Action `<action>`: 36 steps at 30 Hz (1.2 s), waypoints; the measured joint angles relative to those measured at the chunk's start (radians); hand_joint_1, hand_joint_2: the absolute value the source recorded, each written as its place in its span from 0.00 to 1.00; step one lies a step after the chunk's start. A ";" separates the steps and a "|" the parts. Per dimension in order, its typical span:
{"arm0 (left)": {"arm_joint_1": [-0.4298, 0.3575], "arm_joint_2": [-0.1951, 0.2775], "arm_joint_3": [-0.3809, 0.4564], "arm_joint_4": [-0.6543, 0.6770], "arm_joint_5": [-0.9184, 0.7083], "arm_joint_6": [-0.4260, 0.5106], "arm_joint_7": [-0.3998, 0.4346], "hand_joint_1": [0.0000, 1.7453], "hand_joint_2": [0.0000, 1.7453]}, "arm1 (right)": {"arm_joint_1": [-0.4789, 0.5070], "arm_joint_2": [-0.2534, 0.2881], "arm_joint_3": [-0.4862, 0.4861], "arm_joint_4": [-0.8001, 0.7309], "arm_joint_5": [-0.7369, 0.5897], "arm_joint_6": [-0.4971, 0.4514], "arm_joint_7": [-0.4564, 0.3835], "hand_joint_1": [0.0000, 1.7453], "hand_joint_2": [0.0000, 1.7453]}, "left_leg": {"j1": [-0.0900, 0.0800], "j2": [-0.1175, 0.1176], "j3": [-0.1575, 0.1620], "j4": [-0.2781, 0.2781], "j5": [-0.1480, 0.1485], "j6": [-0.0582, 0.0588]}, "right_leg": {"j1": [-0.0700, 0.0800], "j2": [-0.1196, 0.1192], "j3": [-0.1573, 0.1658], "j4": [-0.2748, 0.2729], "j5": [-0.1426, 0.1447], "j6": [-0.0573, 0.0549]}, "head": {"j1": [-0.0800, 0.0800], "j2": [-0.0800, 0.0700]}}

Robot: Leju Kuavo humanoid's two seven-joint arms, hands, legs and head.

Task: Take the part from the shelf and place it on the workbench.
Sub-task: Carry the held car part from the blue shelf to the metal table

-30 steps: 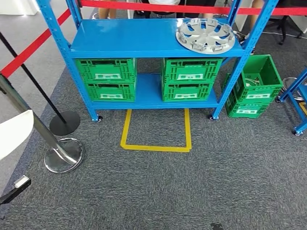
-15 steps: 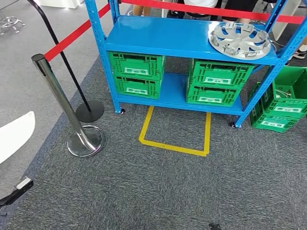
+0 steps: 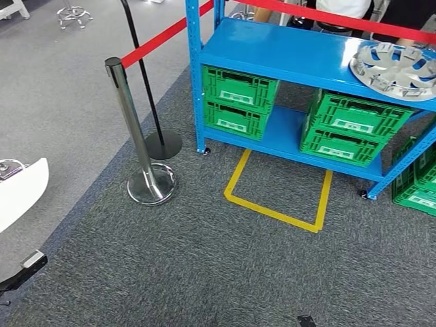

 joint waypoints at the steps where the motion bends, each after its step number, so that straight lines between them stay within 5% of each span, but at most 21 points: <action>1: 0.000 0.000 0.000 0.001 0.000 0.000 -0.001 1.00 1.00 | 0.000 0.000 0.000 0.000 0.000 0.000 0.000 0.00 1.00 | 0.000 -0.011 -0.003 0.000 0.003 0.007 | -0.003 0.014 -0.004 0.008 -0.009 0.006 | 0.001 0.000; 4: -0.006 0.000 0.000 0.002 0.000 0.000 -0.001 1.00 1.00 | 0.002 0.000 0.000 0.000 0.001 0.000 0.001 0.00 1.00 | 0.002 -0.043 -0.016 0.000 0.014 0.026 | -0.010 0.099 -0.061 0.143 -0.093 0.020 | 0.004 0.000; 6: -0.008 -0.001 -0.001 0.003 0.000 0.000 -0.001 1.00 1.00 | 0.005 0.000 0.001 0.000 0.001 0.002 0.003 0.00 1.00 | 0.000 -0.069 -0.026 0.000 0.021 0.032 | -0.010 0.119 -0.118 0.270 -0.147 0.019 | 0.004 0.000; 7: -0.008 -0.001 -0.001 0.004 0.000 0.000 -0.002 1.00 1.00 | 0.006 0.000 0.001 0.000 0.002 0.002 0.004 0.00 1.00 | -0.001 -0.084 -0.030 0.000 0.024 0.032 | -0.010 0.121 -0.128 0.293 -0.149 0.016 | 0.004 0.000; 9: -0.008 -0.002 -0.001 0.006 0.001 0.000 -0.002 1.00 1.00 | 0.007 0.000 0.002 0.000 0.002 0.002 0.006 0.00 1.00 | -0.002 -0.113 -0.034 0.000 0.030 0.029 | -0.010 0.131 -0.091 0.220 -0.098 0.008 | 0.004 0.000; 11: -0.010 -0.001 -0.001 0.006 0.001 -0.001 -0.004 1.00 1.00 | 0.005 0.000 0.003 0.000 0.002 0.002 0.007 0.00 1.00 | -0.002 -0.140 -0.037 0.001 0.035 0.021 | -0.013 0.174 -0.019 0.078 -0.043 0.001 | 0.004 0.000; 13: -0.013 -0.001 -0.002 0.006 0.001 -0.002 -0.006 1.00 1.00 | 0.003 0.000 0.004 0.000 0.002 0.003 0.008 0.00 1.00 | 0.000 -0.163 -0.044 0.001 0.042 0.010 | -0.013 0.201 0.013 0.008 -0.029 0.000 | 0.003 0.000; 15: -0.012 -0.001 -0.003 0.007 0.001 -0.003 -0.009 1.00 1.00 | 0.001 0.000 0.004 0.000 0.002 0.004 0.008 0.00 1.00 | 0.004 -0.184 -0.050 -0.004 0.052 -0.005 | -0.011 0.182 0.015 0.004 -0.025 -0.005 | 0.003 0.000; 17: -0.013 0.000 -0.004 0.008 0.001 -0.004 -0.011 1.00 1.00 | 0.000 0.000 0.005 0.000 0.002 0.005 0.009 0.00 1.00 | 0.003 -0.156 -0.064 0.013 0.039 -0.014 | -0.013 0.157 0.019 -0.003 -0.013 -0.018 | 0.001 0.000; 20: -0.023 0.002 -0.010 0.012 0.002 -0.003 -0.011 1.00 1.00 | 0.000 0.000 0.005 0.000 0.002 0.005 0.010 0.00 1.00 | -0.002 -0.073 -0.136 0.172 -0.058 -0.023 | -0.013 0.116 0.015 -0.009 -0.004 -0.028 | -0.002 0.000; 22: -0.024 0.002 -0.015 0.015 0.002 -0.003 -0.011 1.00 1.00 | 0.001 0.000 0.005 0.000 0.002 0.005 0.011 0.00 1.00 | -0.001 -0.061 -0.175 0.273 -0.098 -0.027 | -0.012 0.089 0.009 -0.009 -0.003 -0.029 | -0.003 0.000; 23: -0.024 0.001 -0.016 0.017 0.004 -0.002 -0.011 1.00 1.00 | 0.001 0.000 0.005 0.000 0.002 0.005 0.011 0.00 1.00 | -0.001 -0.059 -0.170 0.274 -0.091 -0.028 | -0.012 0.074 0.007 -0.009 -0.002 -0.028 | -0.003 0.000; 27: -0.029 -0.002 -0.022 0.020 0.025 -0.002 -0.013 1.00 1.00 | -0.001 0.000 0.005 0.000 0.002 0.003 0.012 0.00 1.00 | -0.005 0.009 -0.030 0.046 0.002 -0.024 | -0.005 0.024 0.006 -0.002 -0.008 -0.015 | -0.003 0.000; 28: -0.032 -0.004 -0.023 0.020 0.035 -0.004 -0.015 1.00 1.00 | -0.002 0.000 0.005 0.000 0.002 0.002 0.012 0.00 1.00 | -0.006 0.021 -0.015 0.016 0.007 -0.017 | -0.001 0.013 0.006 0.000 -0.010 -0.010 | -0.002 0.000; 30: -0.032 -0.009 -0.027 0.022 0.052 -0.010 -0.019 1.00 1.00 | -0.004 -0.001 0.005 0.000 0.001 0.002 0.012 0.00 1.00 | -0.008 0.002 -0.016 0.007 0.009 0.002 | 0.002 -0.009 0.010 0.000 -0.014 -0.003 | 0.000 0.000; 31: -0.031 -0.011 -0.029 0.023 0.058 -0.013 -0.020 1.00 1.00 | -0.005 -0.001 0.005 0.000 0.001 0.002 0.012 0.00 1.00 | -0.008 -0.009 -0.017 0.006 0.010 0.008 | 0.000 -0.012 0.011 0.001 -0.018 0.002 | 0.001 0.000; 33: -0.033 -0.014 -0.033 0.024 0.067 -0.015 -0.021 1.00 1.00 | -0.007 -0.001 0.005 0.000 0.001 0.002 0.012 0.00 1.00 | -0.005 -0.033 -0.020 0.004 0.015 0.022 | -0.006 0.032 -0.004 0.045 -0.052 0.012 | 0.003 0.000; 35: -0.038 -0.015 -0.036 0.024 0.071 -0.017 -0.022 1.00 1.00 | -0.005 0.000 0.005 0.000 0.001 0.002 0.012 0.00 1.00 | -0.004 -0.054 -0.027 0.004 0.021 0.031 | -0.009 0.098 -0.061 0.169 -0.118 0.018 | 0.006 0.000; 36: -0.040 -0.017 -0.038 0.024 0.073 -0.019 -0.024 1.00 1.00 | -0.003 0.000 0.005 0.000 0.001 0.002 0.012 0.00 1.00 | -0.005 -0.067 -0.031 0.004 0.023 0.034 | -0.009 0.113 -0.094 0.239 -0.147 0.017 | 0.007 0.000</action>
